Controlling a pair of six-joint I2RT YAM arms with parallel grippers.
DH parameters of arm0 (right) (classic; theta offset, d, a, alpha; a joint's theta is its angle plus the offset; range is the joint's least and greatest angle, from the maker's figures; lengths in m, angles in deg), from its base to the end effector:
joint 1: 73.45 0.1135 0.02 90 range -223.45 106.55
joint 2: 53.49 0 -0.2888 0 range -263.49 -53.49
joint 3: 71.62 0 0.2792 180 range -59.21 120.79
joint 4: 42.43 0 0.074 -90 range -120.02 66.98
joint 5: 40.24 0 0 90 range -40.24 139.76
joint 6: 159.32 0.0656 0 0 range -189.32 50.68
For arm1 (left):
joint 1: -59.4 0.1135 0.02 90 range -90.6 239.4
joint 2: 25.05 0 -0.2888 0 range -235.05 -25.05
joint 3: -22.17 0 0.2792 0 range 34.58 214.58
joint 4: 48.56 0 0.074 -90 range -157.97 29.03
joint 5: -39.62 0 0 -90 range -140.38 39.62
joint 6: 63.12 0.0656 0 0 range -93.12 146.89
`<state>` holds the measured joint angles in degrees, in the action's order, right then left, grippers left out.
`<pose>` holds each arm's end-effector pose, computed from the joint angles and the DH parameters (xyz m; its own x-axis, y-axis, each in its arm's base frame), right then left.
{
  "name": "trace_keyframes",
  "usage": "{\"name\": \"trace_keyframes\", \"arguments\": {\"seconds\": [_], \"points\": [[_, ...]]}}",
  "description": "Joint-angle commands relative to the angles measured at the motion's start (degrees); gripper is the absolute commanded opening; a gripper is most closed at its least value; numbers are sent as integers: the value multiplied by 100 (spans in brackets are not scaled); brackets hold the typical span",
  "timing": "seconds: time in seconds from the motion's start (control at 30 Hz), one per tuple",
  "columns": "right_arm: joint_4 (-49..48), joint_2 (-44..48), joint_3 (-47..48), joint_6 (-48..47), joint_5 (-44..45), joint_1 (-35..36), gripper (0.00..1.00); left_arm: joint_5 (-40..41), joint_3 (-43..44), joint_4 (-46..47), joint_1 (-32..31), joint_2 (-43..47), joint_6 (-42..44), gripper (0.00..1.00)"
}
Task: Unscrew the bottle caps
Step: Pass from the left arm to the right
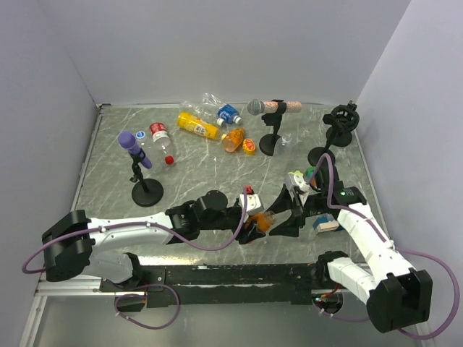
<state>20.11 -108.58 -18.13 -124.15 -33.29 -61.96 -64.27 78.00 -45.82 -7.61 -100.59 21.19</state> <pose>0.1532 0.0976 0.2688 -0.1414 -0.1297 -0.9814 -0.9791 -0.1279 0.1580 0.1192 -0.3214 0.2588 -0.2109 0.2507 -0.9448 0.9672 0.1936 -0.1645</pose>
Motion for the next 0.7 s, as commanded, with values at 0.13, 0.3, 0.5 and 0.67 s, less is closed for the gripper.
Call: {"name": "trace_keyframes", "arguments": {"seconds": [0.13, 0.3, 0.5, 0.67], "points": [[-293, -72, 190, 139, -247, 47, 63, 35, 185, 242, -41, 14, 16, 25], [-337, -81, 216, 201, -221, 47, 47, 35, 158, 225, -41, 23, 16, 26], [-267, -125, 269, 148, -195, 47, 24, 79, 193, 128, -41, 23, 7, 36], [-161, -142, 339, 86, -116, 55, 12, 325, 185, 119, -41, 93, -116, 62]]}}
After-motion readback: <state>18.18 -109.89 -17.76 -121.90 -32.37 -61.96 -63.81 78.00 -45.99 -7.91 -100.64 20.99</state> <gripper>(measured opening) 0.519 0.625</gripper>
